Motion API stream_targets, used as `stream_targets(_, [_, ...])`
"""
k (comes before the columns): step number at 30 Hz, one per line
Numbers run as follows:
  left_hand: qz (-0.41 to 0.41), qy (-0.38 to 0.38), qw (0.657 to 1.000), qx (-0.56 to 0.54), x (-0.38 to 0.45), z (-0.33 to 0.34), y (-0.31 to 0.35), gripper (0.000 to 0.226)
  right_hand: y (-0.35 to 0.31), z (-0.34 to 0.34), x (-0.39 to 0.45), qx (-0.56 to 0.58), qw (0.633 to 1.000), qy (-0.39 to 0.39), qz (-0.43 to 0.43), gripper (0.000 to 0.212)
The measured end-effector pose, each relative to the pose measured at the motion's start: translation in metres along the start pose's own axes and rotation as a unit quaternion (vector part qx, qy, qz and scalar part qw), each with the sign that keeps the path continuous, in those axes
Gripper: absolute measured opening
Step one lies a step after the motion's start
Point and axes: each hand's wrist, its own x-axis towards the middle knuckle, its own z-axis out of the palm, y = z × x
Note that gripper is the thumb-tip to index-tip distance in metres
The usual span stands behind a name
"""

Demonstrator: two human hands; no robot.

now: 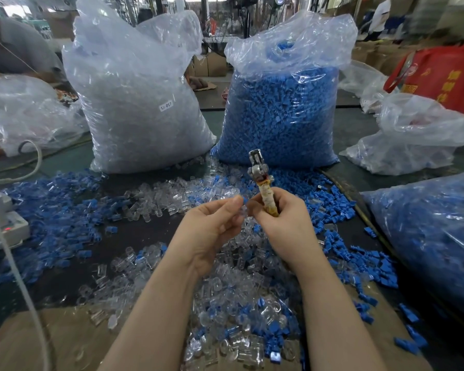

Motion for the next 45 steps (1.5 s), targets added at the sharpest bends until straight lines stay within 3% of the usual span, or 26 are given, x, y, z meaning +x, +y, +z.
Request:
stream_targets(5, [-0.013, -0.012, 0.998, -0.056, -0.002, 0.0, 0.004, 0.049, -0.001, -0.004, 0.0, -0.005, 0.999, 0.044, -0.009, 0.011])
stream_targets(16, [0.026, 0.065, 0.996, -0.056, 0.0, 0.001, 0.005, 0.029, 0.001, -0.003, 0.002, -0.005, 0.999, 0.033, -0.014, 0.015])
stream_targets(25, [0.066, 0.056, 0.996, -0.035, 0.002, 0.003, 0.002, 0.028, -0.001, 0.0, 0.002, 0.011, 0.998, 0.049, -0.041, 0.017])
stream_targets(35, [0.158, 0.095, 0.978, 0.095, -0.004, 0.009, -0.003, 0.006, 0.002, 0.0, 0.001, -0.078, 0.995, 0.053, -0.032, 0.018])
stream_targets(45, [0.267, 0.144, 0.908, 0.29, -0.004, 0.015, -0.007, 0.014, -0.002, 0.002, 0.001, -0.096, 0.993, 0.068, -0.026, 0.019])
